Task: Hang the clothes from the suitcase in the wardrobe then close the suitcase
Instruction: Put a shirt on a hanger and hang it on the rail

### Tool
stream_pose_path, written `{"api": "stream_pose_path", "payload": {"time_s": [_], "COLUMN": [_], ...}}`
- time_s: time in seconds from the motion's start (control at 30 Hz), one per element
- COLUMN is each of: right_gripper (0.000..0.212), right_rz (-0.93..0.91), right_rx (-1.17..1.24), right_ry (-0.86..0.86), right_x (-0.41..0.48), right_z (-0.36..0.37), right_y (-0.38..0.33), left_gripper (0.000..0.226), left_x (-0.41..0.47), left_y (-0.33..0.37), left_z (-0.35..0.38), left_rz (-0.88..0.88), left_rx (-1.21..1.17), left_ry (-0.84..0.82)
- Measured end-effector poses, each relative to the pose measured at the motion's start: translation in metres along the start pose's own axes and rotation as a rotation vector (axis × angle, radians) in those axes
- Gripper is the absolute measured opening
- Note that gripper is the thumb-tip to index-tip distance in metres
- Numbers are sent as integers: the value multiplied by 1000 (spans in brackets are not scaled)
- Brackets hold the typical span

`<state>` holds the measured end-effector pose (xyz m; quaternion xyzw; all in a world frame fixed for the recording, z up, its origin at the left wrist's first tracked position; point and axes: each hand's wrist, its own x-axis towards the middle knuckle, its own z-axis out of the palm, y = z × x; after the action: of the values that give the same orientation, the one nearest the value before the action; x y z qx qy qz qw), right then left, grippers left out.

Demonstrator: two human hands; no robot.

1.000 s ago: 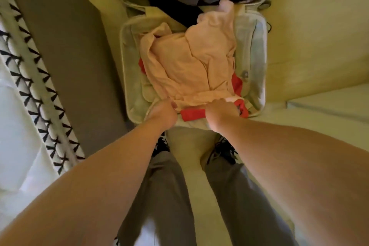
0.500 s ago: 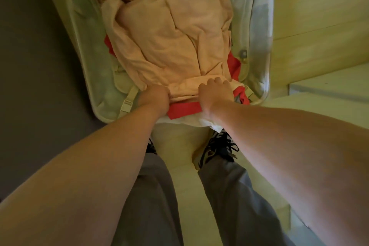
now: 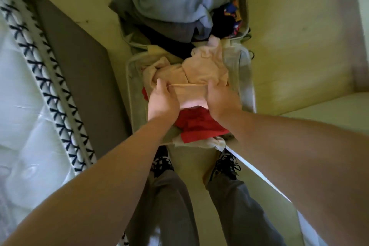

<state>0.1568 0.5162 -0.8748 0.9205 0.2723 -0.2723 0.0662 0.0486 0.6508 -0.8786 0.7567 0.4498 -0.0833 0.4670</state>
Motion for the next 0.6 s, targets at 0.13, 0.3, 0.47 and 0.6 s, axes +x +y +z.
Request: {"api": "stream_pose_path", "payload": {"time_s": [0.13, 0.3, 0.47, 0.6], "right_gripper": [39, 53, 25, 25], "right_rz": [-61, -162, 94, 307], "right_rx": [212, 37, -18, 265], "right_ry": [-21, -51, 86, 306], "right_x": [-22, -86, -162, -202], "right_z": [-97, -223, -344, -418], "right_y": [-11, -12, -25, -27], "left_gripper": [51, 25, 22, 23], "left_x": [-27, -76, -142, -182], "left_y": [70, 142, 237, 311], "left_z": [-74, -169, -263, -326], "left_rz": [74, 178, 354, 545], "left_rx": [127, 246, 328, 213], "left_ry": [-39, -8, 45, 156]}}
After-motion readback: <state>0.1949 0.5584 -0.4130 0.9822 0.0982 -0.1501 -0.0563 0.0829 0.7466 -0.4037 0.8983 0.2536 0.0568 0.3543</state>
